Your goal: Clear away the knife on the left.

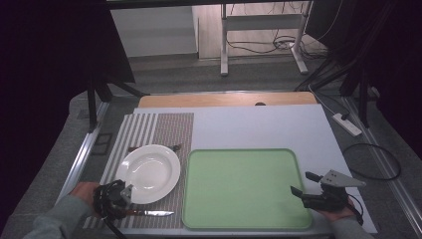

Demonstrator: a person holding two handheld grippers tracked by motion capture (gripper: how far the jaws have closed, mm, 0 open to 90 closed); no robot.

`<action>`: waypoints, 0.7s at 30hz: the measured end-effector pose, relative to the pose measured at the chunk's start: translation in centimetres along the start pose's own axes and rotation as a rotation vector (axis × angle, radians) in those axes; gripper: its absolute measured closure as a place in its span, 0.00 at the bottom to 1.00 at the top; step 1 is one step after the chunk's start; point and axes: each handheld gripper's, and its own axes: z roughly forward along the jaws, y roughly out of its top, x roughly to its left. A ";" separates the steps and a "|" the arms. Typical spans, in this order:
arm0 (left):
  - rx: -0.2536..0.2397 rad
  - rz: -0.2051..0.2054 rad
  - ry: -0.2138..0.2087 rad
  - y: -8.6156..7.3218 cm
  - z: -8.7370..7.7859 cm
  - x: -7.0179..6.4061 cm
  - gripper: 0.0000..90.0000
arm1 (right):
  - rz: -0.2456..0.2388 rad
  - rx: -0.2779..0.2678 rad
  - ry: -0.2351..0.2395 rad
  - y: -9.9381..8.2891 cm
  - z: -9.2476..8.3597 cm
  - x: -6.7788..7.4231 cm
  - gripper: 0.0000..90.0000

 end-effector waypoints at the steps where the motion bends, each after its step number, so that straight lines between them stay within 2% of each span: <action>1: 0.001 0.020 0.004 0.2 0.0 -0.1 0.78 | -0.001 0.001 0.000 0.0 0.0 0.0 0.24; 3: 0.021 0.055 0.009 0.6 0.0 -0.4 0.80 | -0.001 0.000 0.000 0.0 0.0 0.0 0.24; 5: 0.029 0.082 0.033 0.8 -0.1 -0.7 0.84 | -0.003 -0.002 0.001 0.0 0.0 0.0 0.24; 11: 0.028 0.108 0.072 0.7 -0.1 -1.3 0.84 | -0.003 -0.003 0.000 0.0 0.0 0.0 0.24; 13: 0.016 0.106 0.080 0.6 -0.2 -1.5 0.84 | -0.004 -0.003 0.000 0.0 -0.1 0.0 0.24; 18: -0.054 0.123 0.106 0.1 -0.7 -2.4 0.84 | -0.004 -0.004 -0.002 0.0 -0.1 0.0 0.24; 21: -0.059 0.127 0.128 0.0 -1.2 -3.0 0.84 | -0.005 -0.002 -0.003 0.0 0.0 0.0 0.24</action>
